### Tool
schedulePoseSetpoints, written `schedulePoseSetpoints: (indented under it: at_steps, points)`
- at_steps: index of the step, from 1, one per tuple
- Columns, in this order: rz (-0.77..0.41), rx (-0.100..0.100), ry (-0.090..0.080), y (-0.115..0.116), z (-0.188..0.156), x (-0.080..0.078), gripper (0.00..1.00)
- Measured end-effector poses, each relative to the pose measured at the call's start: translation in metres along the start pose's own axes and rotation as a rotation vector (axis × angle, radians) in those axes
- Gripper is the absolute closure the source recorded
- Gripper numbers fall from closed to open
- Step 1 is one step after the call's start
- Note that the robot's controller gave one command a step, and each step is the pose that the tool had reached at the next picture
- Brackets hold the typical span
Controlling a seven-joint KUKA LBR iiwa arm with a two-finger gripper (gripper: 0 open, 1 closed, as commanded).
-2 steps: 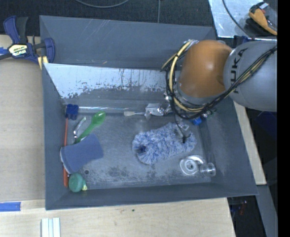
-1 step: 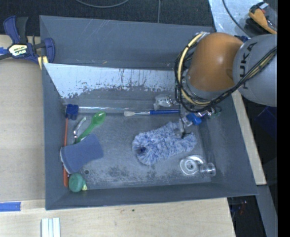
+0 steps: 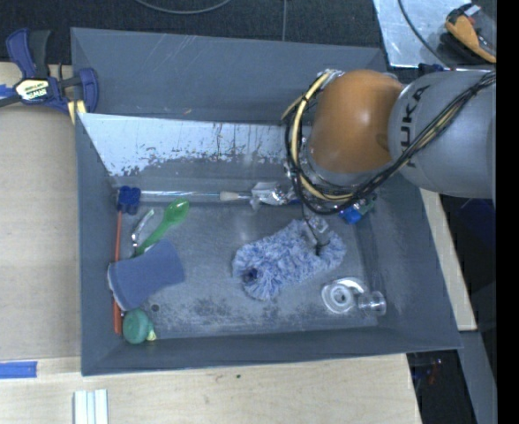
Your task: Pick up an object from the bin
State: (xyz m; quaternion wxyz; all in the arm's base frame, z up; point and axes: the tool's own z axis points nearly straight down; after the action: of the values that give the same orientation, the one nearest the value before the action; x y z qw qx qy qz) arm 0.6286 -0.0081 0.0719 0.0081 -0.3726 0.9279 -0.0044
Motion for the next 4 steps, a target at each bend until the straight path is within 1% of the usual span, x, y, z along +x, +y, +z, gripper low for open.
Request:
schedulePoseSetpoints:
  at_steps: [1,2,3,4]
  points:
    - [0.189,0.010,-0.011,-0.017,-0.018,0.031,0.00]
    - [0.083,0.008,-0.011,-0.002,-0.009,0.014,0.00]
    - [0.081,0.007,-0.014,-0.004,-0.011,0.015,0.00]
    - [-0.015,0.012,-0.012,0.009,-0.001,0.005,0.00]
